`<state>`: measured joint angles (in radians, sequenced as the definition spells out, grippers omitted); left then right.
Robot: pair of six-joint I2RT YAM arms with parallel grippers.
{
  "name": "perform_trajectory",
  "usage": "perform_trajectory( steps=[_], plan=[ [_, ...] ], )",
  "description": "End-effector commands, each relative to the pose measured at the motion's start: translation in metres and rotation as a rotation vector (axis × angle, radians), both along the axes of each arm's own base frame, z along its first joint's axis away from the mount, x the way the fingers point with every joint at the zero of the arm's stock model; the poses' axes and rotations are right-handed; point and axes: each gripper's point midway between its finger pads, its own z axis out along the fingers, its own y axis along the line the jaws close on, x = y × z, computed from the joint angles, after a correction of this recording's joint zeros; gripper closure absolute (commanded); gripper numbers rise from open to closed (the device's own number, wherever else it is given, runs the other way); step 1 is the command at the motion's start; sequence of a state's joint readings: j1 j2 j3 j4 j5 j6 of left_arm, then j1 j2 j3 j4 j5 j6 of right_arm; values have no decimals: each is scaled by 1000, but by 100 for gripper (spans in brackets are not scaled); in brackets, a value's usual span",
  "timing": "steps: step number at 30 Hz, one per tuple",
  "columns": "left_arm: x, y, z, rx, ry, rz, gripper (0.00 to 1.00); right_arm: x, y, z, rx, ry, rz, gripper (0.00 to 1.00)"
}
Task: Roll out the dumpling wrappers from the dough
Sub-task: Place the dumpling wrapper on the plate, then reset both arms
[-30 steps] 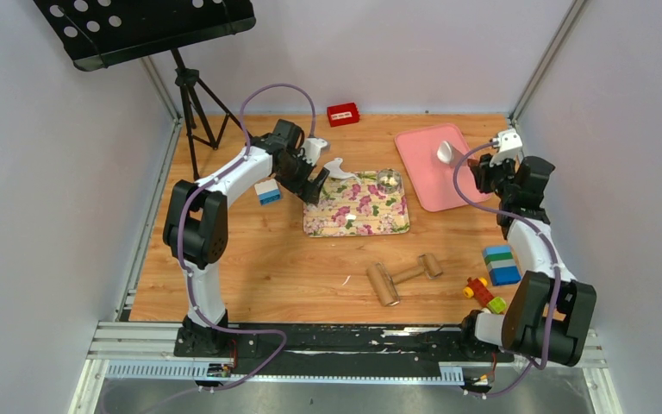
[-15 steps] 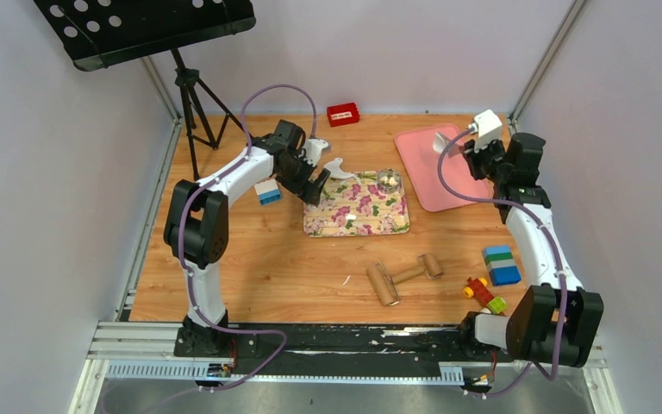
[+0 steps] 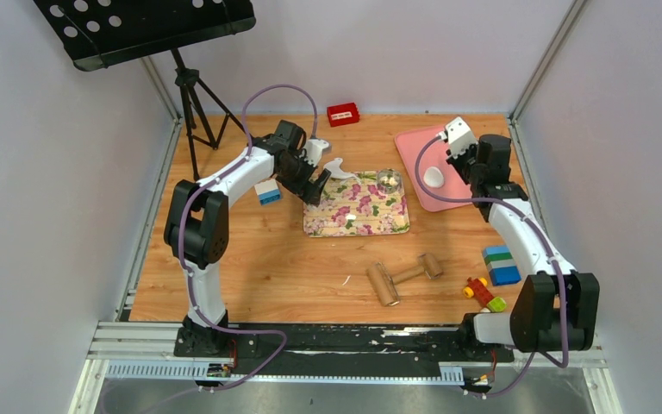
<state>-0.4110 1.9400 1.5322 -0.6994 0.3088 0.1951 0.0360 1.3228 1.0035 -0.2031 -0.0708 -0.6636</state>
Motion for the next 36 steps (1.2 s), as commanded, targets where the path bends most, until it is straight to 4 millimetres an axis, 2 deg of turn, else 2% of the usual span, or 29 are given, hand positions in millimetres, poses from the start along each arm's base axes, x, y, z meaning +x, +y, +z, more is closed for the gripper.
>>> perform_trajectory(
  steps=[1,3,8,13,16,20,22,23,27,30,31,35,36],
  plan=[
    [-1,-4,0,-12,7,1,0,12,-43,48,-178,-216,-202,100],
    [-2,-4,-1,-12,11,1,0,8,-48,61,-146,-246,-207,100],
    [0,-4,0,-11,6,0,0,-10,-6,68,67,-142,-56,100],
    [2,-2,6,-1,-15,-11,0,-22,15,83,236,-138,-26,100],
    [12,6,23,16,-78,-17,0,-30,19,98,300,-167,-33,100],
    [28,25,59,5,-172,-18,0,-51,37,118,396,-189,46,100],
    [28,33,75,-19,-210,-51,0,-62,53,123,458,-168,113,100],
    [25,37,85,-30,-231,-70,0,-66,49,124,487,-163,112,100],
    [-6,44,112,-61,-281,-162,0,-85,63,127,577,-129,177,100],
    [-43,44,131,-106,-303,-247,0,-105,69,125,611,-121,248,100],
    [-57,46,143,-118,-327,-274,0,-115,72,127,618,-123,280,100],
    [-95,67,155,-72,-372,-269,0,-136,64,102,614,19,239,100],
    [-105,74,152,-51,-373,-257,0,-140,60,92,614,80,210,100]
  ],
)
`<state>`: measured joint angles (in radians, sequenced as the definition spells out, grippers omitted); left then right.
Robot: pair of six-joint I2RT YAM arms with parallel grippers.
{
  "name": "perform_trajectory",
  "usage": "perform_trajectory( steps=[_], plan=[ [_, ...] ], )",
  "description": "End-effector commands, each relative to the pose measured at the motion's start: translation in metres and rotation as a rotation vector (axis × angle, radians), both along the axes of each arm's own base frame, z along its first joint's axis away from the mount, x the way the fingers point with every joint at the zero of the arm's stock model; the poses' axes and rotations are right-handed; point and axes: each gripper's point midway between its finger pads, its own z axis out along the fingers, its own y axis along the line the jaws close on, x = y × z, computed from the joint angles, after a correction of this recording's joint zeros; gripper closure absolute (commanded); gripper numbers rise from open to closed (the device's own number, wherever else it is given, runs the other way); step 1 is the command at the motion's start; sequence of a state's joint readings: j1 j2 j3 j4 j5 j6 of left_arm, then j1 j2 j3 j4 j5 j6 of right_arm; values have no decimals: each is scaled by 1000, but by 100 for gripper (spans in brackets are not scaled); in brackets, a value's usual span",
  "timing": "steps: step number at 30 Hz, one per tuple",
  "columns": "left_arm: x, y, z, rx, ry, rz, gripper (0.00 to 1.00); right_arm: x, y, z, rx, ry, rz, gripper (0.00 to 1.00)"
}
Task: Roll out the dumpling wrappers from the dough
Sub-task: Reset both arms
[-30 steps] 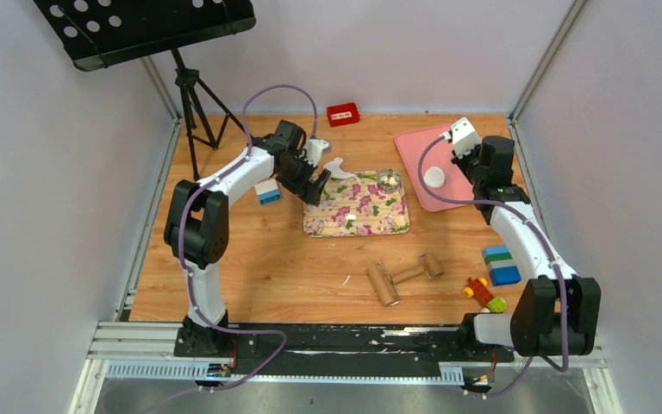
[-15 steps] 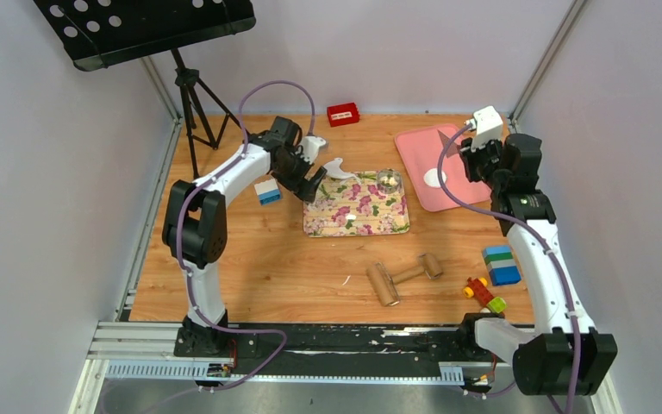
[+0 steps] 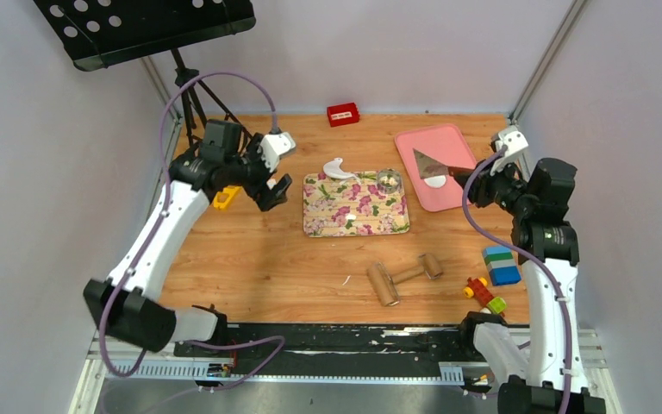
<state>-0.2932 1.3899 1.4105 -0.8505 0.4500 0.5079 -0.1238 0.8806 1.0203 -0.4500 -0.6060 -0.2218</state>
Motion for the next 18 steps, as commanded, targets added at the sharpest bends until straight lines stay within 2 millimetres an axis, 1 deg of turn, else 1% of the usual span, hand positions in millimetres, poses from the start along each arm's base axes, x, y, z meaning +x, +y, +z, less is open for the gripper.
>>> perform_trajectory(
  steps=[1,3,5,6,8,10,11,12,14,16,18],
  plan=[
    [-52,22,-2,60,-5,-28,0,-30,0,-27,21,213,54,100],
    [-70,35,-4,93,-17,-4,0,-40,-11,-48,37,341,38,100],
    [-89,46,-10,119,-9,10,0,-53,-18,-70,56,452,64,99],
    [-98,49,-14,127,-2,9,0,-58,-27,-81,62,503,51,98],
    [-113,56,-23,134,-6,16,0,-63,-43,-101,101,594,37,97],
    [-123,59,-34,135,-14,14,0,-66,-57,-117,155,663,39,94],
    [-125,60,-37,129,-24,19,0,-65,-66,-127,181,702,47,93],
    [-125,61,-39,128,-44,22,0,-67,-69,-133,226,743,61,92],
    [-120,65,-33,109,-110,80,0,-69,-74,-144,284,813,103,89],
    [-122,59,-29,70,-116,72,0,-68,-79,-156,343,870,131,89],
    [-127,55,-26,49,-118,48,0,-65,-86,-165,395,888,131,90]
  ],
)
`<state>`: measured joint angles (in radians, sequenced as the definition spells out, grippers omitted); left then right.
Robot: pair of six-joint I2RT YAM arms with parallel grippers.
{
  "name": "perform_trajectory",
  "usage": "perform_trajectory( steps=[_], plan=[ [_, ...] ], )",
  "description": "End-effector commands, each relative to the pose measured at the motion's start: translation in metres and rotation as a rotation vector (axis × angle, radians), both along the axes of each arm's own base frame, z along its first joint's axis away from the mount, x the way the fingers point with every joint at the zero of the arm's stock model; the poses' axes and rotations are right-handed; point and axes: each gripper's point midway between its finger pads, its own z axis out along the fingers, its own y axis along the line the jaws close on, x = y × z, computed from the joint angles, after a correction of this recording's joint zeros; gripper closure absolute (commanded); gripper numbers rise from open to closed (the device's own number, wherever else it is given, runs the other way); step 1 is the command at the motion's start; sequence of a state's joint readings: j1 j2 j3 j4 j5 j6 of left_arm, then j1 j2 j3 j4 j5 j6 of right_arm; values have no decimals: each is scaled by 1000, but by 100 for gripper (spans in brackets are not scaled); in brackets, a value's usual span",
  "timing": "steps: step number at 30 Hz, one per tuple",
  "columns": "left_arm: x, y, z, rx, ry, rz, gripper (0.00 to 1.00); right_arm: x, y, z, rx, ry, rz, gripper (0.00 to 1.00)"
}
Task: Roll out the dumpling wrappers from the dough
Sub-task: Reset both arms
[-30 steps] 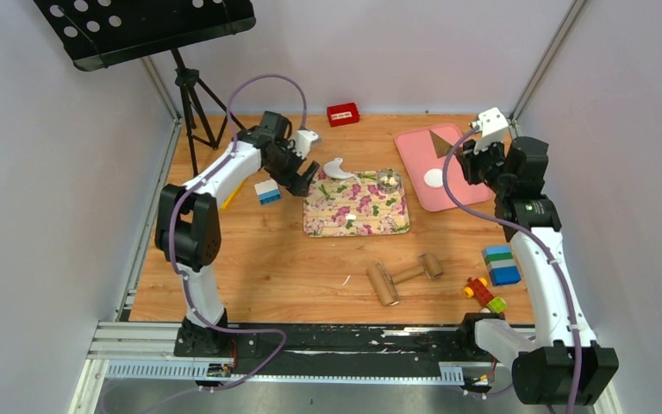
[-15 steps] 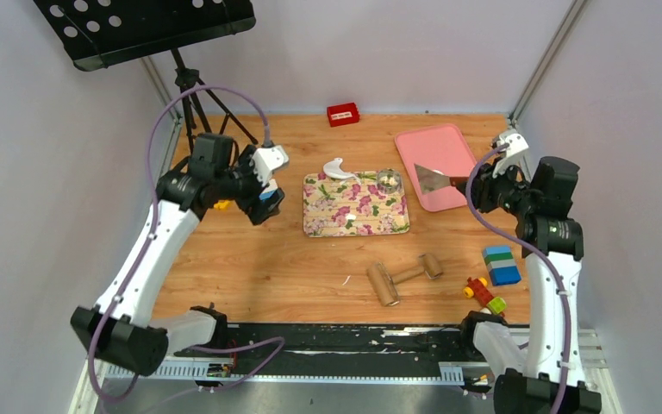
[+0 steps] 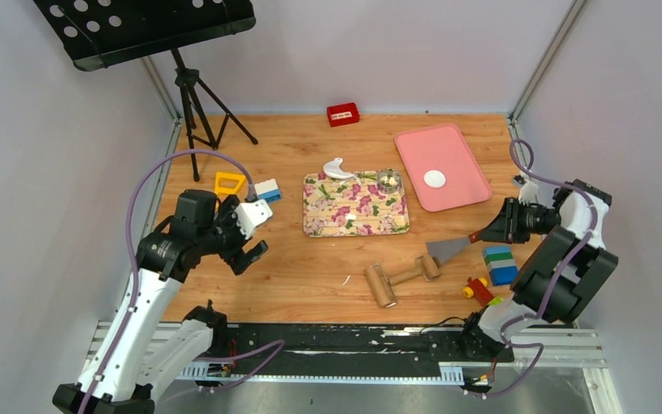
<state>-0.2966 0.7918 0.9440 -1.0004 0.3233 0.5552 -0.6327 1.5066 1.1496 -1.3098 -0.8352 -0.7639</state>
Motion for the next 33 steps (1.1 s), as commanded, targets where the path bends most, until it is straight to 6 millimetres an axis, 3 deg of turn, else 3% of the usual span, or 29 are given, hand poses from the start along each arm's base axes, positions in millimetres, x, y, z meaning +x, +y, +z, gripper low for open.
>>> perform_trajectory(
  steps=[1,3,10,12,18,25,27,29,33],
  plan=[
    [8,-9,20,-68,-84,-8,0,0,4,8,152,-44,44,90],
    [9,-8,19,-67,-91,6,0,4,-2,0,145,-46,30,86],
    [15,-5,17,-65,-99,34,0,7,-23,-9,-43,-76,-19,52],
    [19,-1,20,-54,-116,59,0,7,-37,-7,-157,-83,-46,34],
    [22,0,29,-54,-136,73,0,2,-67,35,-440,-169,-109,11],
    [23,1,25,-60,-134,88,0,-14,-90,107,-764,-320,-171,0],
    [24,5,30,-49,-157,105,0,-18,-87,127,-809,-381,-184,0],
    [22,13,45,-34,-186,137,0,-20,-71,155,-808,-487,-185,0],
    [11,24,91,-73,-285,209,0,-35,1,207,-685,-786,-81,0]
  ],
)
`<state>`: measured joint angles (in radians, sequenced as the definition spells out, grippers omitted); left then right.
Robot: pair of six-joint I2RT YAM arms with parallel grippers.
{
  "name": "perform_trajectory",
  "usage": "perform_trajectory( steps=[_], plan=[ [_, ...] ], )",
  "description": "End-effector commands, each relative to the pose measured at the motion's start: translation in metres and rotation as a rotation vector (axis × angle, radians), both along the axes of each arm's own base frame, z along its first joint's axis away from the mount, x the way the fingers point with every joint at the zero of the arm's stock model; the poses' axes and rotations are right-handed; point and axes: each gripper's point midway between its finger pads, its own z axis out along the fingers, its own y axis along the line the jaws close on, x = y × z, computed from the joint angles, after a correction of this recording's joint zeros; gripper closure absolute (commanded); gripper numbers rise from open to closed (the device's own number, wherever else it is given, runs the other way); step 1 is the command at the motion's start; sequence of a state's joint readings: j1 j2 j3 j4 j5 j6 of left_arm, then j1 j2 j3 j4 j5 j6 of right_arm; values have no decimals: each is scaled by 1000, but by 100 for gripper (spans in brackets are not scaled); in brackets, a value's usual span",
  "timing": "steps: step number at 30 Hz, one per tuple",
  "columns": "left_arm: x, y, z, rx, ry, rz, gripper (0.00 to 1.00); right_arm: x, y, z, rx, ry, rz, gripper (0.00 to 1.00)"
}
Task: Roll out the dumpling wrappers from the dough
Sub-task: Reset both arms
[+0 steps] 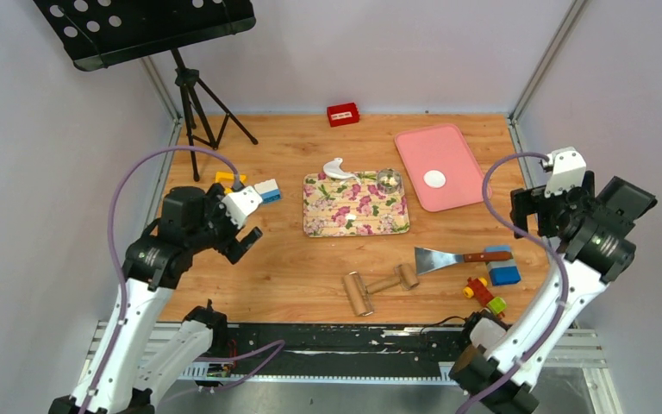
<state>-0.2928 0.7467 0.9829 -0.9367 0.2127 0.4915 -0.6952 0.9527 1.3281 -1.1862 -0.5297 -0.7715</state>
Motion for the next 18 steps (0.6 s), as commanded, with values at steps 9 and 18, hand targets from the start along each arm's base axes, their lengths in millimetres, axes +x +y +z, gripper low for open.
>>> perform_trajectory(
  steps=[9,18],
  plan=[
    [-56,29,88,-154,-398,114,0,-81,190,102,51,-715,518,0],
    [-67,32,96,-277,-520,234,0,-105,221,73,129,-732,590,0]
  ],
)
